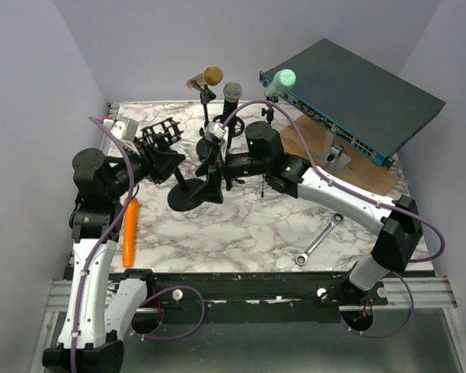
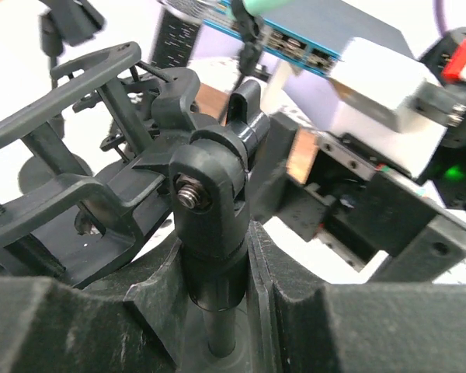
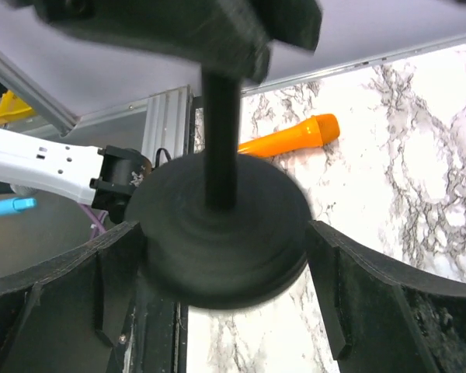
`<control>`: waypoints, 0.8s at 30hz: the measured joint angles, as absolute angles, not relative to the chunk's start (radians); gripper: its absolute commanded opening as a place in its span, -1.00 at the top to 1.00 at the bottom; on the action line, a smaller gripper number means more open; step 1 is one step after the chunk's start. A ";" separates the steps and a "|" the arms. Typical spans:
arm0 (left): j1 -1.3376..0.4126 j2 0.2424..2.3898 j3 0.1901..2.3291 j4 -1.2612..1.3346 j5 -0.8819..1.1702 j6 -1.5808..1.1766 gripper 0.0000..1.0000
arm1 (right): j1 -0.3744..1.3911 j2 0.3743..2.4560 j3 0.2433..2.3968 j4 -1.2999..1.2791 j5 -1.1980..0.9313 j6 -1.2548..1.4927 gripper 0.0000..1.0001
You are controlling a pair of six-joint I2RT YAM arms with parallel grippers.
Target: Remove the microphone from the stand
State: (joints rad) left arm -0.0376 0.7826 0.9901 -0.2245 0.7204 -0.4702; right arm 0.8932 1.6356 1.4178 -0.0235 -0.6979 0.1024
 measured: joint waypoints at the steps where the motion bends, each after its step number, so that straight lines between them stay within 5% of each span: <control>1: -0.025 0.782 1.002 -0.242 0.720 -0.461 1.00 | 0.893 1.628 1.418 -0.023 -0.700 0.094 -0.89; 13: 0.233 0.774 1.156 -0.294 0.640 -0.373 1.00 | 0.895 1.590 1.367 -0.106 -0.726 -0.028 -0.90; 24: 0.295 0.881 1.066 -0.170 0.522 -0.326 1.00 | 0.895 1.577 1.343 -0.115 -0.711 -0.086 -0.90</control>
